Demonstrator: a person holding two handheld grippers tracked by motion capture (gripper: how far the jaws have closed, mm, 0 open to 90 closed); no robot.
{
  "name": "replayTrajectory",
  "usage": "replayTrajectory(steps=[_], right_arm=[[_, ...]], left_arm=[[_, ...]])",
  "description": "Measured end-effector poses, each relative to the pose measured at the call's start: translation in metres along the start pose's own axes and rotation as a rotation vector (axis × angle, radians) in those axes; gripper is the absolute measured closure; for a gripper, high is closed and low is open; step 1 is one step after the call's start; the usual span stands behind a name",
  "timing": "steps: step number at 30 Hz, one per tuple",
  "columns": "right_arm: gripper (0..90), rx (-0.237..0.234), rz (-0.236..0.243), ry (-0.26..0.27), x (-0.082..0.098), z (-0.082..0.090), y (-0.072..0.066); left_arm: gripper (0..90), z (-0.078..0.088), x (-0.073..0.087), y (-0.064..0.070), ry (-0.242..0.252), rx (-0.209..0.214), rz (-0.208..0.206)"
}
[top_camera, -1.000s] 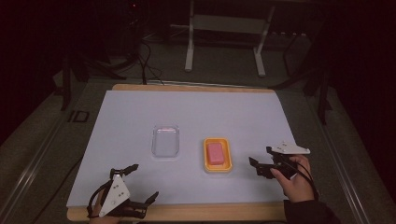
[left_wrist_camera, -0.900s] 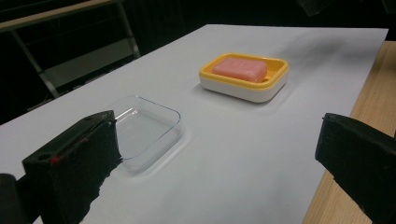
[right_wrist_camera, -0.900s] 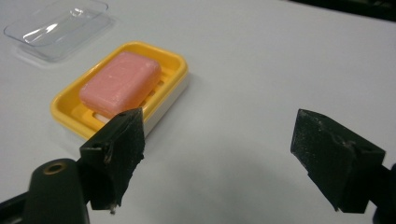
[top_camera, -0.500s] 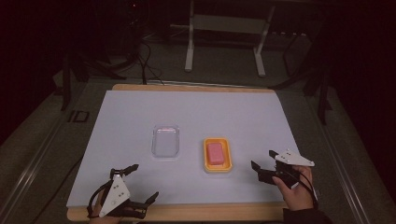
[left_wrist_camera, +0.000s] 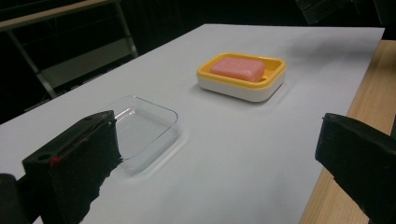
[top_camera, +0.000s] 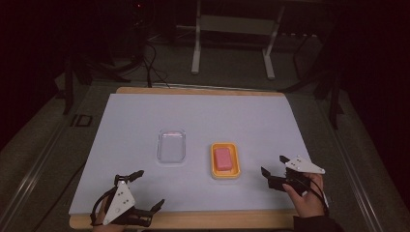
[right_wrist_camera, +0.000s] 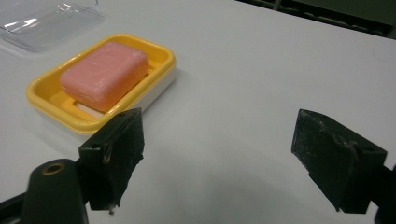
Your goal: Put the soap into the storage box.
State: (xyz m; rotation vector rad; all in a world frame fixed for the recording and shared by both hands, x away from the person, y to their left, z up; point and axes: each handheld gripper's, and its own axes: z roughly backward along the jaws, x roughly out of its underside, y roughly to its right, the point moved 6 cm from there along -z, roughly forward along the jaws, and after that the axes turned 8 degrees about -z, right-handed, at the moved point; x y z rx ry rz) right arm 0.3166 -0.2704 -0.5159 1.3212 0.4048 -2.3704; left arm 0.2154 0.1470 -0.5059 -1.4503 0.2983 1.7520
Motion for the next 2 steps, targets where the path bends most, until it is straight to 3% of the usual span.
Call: replayTrajectory(steps=[2], right_arm=[[17.0,-0.006,-0.001,-0.009,0.0009,-0.0011,0.0004]], left_arm=[[0.4,-0.0001,0.0000,0.0001,-0.001,0.001,-0.001]])
